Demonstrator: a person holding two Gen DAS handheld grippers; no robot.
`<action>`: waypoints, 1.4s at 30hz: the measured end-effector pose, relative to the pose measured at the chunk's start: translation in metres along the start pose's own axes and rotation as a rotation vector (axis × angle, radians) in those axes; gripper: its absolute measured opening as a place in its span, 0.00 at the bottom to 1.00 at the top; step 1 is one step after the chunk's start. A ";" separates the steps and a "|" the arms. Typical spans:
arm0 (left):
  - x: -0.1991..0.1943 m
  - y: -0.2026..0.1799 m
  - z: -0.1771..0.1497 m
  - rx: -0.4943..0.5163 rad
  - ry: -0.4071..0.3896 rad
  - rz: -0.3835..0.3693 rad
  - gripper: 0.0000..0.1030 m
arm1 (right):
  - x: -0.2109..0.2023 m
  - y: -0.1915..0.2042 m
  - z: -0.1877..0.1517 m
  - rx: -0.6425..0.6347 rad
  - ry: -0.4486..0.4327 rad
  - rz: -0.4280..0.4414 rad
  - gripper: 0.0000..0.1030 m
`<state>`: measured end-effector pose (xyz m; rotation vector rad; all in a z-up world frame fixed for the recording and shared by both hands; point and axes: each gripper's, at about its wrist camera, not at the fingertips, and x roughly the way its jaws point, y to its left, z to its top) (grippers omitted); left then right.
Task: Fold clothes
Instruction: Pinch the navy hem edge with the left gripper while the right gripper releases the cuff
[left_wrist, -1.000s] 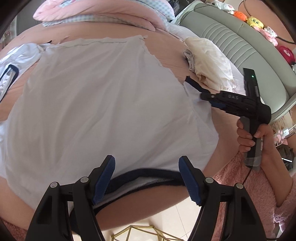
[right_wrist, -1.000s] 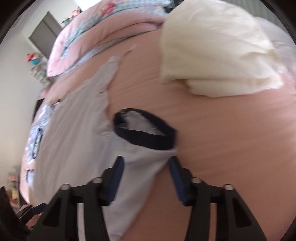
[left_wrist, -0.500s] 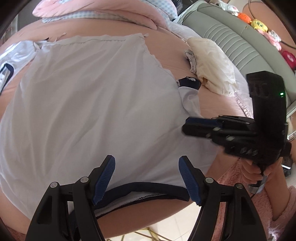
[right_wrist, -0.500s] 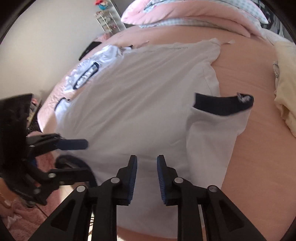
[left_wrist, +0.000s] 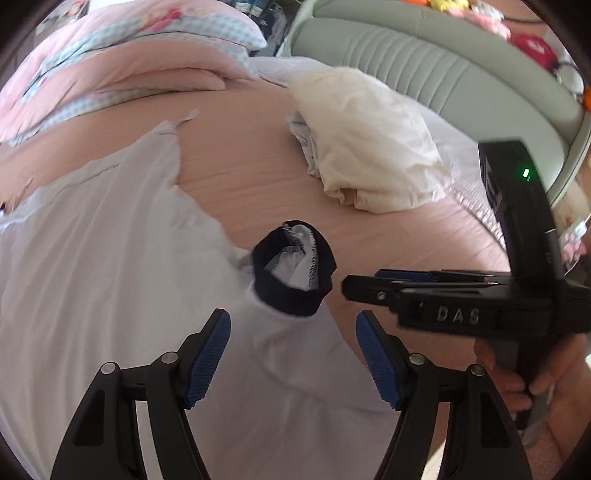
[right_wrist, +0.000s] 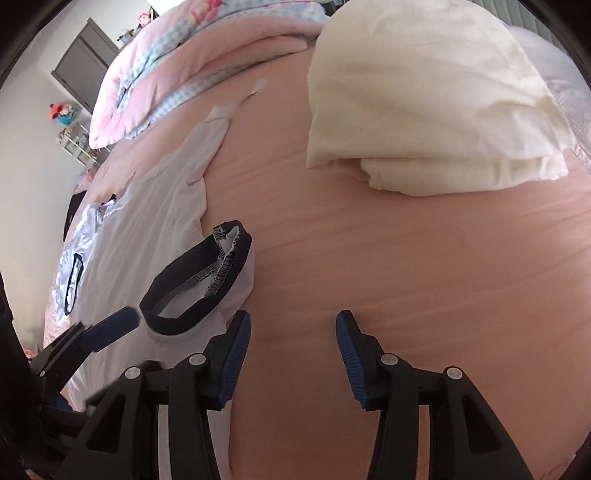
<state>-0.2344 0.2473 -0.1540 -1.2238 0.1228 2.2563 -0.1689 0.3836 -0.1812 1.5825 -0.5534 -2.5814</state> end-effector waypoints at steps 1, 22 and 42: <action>0.006 -0.003 0.002 0.011 0.008 0.018 0.36 | 0.003 0.003 0.001 -0.017 0.000 -0.014 0.46; -0.022 0.077 -0.038 -0.359 0.017 0.030 0.07 | 0.015 0.055 0.002 -0.220 -0.035 0.114 0.46; -0.045 0.081 -0.017 -0.307 -0.027 0.234 0.14 | 0.026 0.073 0.026 -0.317 -0.008 0.063 0.47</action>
